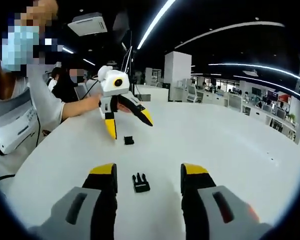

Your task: Snap the two parts of the plastic buckle together until the buckle closes and remains connected.

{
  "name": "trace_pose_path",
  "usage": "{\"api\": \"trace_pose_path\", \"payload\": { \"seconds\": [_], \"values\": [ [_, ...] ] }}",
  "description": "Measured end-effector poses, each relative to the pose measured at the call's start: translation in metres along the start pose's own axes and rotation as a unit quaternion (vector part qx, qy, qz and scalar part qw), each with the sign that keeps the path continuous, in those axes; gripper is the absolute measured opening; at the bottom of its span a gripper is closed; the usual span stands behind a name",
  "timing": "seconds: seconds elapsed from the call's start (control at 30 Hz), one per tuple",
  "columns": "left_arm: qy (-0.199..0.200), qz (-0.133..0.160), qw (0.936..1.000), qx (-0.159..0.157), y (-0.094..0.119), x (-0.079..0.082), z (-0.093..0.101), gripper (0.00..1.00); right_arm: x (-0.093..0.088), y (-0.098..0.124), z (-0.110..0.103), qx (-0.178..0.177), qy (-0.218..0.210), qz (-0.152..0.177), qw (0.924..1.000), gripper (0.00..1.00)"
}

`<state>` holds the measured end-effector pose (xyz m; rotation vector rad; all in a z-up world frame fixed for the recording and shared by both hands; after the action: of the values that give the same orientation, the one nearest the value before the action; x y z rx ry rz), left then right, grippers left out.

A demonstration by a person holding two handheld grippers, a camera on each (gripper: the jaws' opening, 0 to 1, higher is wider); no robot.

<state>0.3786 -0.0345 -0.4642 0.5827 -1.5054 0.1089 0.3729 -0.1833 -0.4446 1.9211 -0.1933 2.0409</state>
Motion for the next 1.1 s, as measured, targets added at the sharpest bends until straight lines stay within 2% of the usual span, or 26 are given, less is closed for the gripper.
{"api": "trace_pose_path", "payload": {
  "seconds": [0.07, 0.2, 0.3, 0.53, 0.73, 0.9, 1.1],
  "values": [
    [0.004, 0.003, 1.0000, -0.001, -0.001, -0.002, 0.000, 0.56, -0.001, 0.000, 0.001, -0.002, -0.003, 0.002, 1.0000, 0.45],
    [-0.008, -0.014, 0.9999, -0.003, 0.000, -0.011, 0.004, 0.55, -0.010, 0.001, 0.001, 0.000, -0.006, -0.014, 0.9999, 0.40],
    [-0.002, -0.001, 1.0000, -0.003, 0.003, -0.006, 0.004, 0.53, -0.013, 0.000, -0.002, 0.004, -0.004, -0.024, 0.9997, 0.38],
    [0.008, -0.003, 1.0000, -0.005, 0.000, -0.008, 0.002, 0.45, -0.014, 0.001, -0.005, 0.008, -0.005, -0.029, 0.9995, 0.33],
    [0.016, -0.001, 0.9998, -0.013, -0.003, -0.009, 0.009, 0.41, -0.019, 0.006, -0.001, 0.002, -0.007, -0.037, 0.9993, 0.31],
    [0.009, 0.000, 0.9996, -0.027, -0.005, -0.008, 0.012, 0.25, -0.023, 0.007, 0.000, 0.003, -0.007, -0.044, 0.9990, 0.27],
    [0.018, 0.000, 0.9993, -0.031, -0.005, -0.010, 0.011, 0.25, -0.026, 0.008, 0.000, 0.005, -0.017, -0.047, 0.9987, 0.24]
  ]
}}
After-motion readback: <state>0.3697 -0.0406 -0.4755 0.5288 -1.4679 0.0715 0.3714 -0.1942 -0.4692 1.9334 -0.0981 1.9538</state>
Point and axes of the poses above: the point that each gripper's makers call its tool centre point, and the gripper's own axes: y roughly backward along the fingers, z roughly to its right, x roughly out of its top, the point moved 1 cm from there along y, roughly backward along the fingers, and after that the axes turned 11 degrees about z, right-handed, at the moved point
